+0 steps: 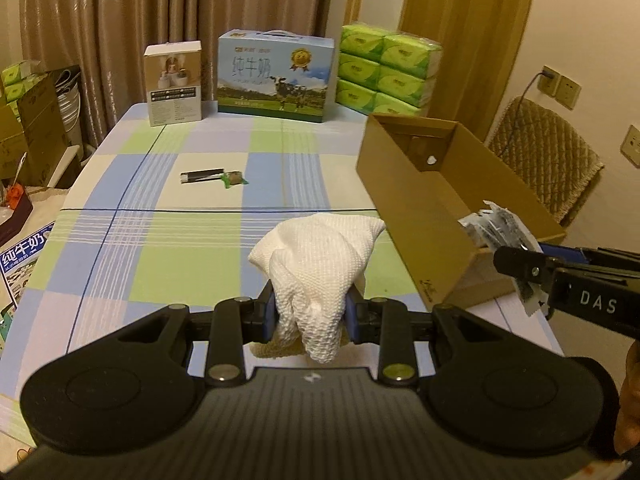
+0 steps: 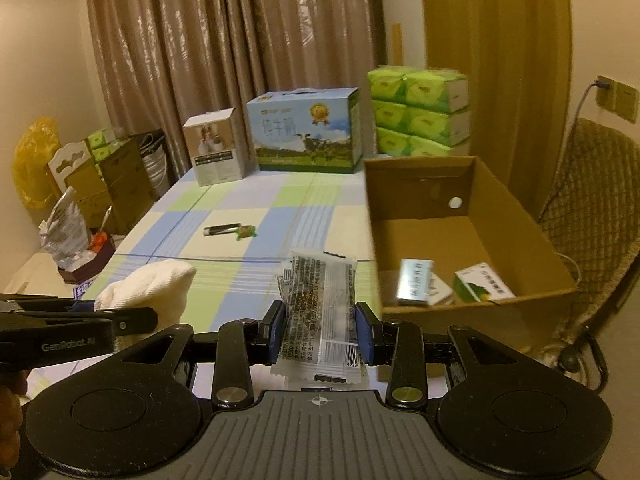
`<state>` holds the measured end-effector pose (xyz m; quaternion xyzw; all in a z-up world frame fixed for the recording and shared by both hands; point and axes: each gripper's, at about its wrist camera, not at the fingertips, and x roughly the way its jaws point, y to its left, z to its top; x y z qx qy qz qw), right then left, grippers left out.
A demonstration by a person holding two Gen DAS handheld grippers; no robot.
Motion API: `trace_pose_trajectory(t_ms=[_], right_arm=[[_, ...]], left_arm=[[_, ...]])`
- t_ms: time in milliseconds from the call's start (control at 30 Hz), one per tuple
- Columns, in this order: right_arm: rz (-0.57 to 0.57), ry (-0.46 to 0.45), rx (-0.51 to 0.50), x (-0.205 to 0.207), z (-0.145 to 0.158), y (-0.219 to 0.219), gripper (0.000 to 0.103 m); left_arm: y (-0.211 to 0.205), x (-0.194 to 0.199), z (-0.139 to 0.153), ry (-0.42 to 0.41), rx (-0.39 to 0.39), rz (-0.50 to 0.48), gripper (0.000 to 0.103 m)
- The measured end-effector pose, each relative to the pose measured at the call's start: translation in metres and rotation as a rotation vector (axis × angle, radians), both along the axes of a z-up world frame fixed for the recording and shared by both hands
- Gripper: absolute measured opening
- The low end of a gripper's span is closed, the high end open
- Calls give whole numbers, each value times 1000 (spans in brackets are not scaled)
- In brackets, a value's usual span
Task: Organize objects
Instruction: 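Carry the snack bag and knit cloth over the cardboard box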
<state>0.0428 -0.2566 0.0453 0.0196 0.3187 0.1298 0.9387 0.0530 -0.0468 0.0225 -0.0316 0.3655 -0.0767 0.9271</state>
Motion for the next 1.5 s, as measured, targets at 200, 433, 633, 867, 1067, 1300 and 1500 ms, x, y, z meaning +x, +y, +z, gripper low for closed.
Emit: trace_pose_trajectory(t_ms=[200,433,633,867,1067,1300,1500], right_arm=[[-33,-18,5,-12,8,-17,34],[-45,-33,6,-17,13,-25,34],[-53,-38,10,-16,17,-32,34],[-70,-43,15,-16,18,-42,34],[-84,-43,18,-15,18,-49,34],[-101,-43,22,-13,19,-59,34],[-118,-43,26,-11,19,-69,34]], left_arm=[[-14,-8,6,-10,6,-26,28],[-23,-11,13,-24,10,-44,28],[-27,-10,15,-26,12,-50,28],[-31,-8,16,-27,15,-58,28],[-37,-6,17,-26,18,-67,28],[-45,-2,17,-24,22,-82,28],[-53,2,16,-21,28,-97,28]])
